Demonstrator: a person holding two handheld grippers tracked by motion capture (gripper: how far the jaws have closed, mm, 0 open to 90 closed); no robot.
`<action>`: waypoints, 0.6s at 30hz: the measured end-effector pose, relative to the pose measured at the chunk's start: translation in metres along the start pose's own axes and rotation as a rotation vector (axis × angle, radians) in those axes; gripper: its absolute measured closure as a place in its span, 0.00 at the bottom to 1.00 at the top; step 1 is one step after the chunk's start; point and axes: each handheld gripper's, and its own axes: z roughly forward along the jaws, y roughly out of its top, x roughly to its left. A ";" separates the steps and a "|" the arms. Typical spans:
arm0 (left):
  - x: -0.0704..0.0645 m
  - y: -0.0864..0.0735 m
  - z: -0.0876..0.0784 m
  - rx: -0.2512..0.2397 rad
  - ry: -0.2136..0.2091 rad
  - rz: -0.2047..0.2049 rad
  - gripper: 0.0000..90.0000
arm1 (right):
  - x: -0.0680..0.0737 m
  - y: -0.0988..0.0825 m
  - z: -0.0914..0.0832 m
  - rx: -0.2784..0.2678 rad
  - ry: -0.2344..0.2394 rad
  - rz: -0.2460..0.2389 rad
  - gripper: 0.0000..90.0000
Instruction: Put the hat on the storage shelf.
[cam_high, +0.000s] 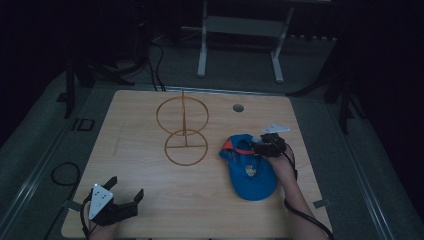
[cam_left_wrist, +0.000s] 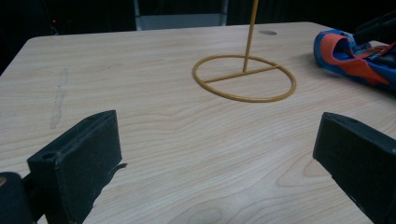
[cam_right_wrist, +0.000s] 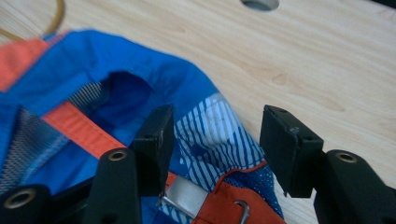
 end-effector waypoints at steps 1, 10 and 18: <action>0.000 0.000 0.000 0.002 0.001 0.002 0.02 | 0.001 -0.002 0.006 0.028 -0.003 -0.019 0.50; 0.001 -0.001 0.001 0.005 0.001 -0.004 0.02 | 0.003 -0.007 0.017 0.092 -0.002 -0.050 0.58; 0.003 0.000 0.000 0.003 0.006 -0.010 0.02 | 0.004 -0.008 0.019 0.112 0.063 -0.076 0.87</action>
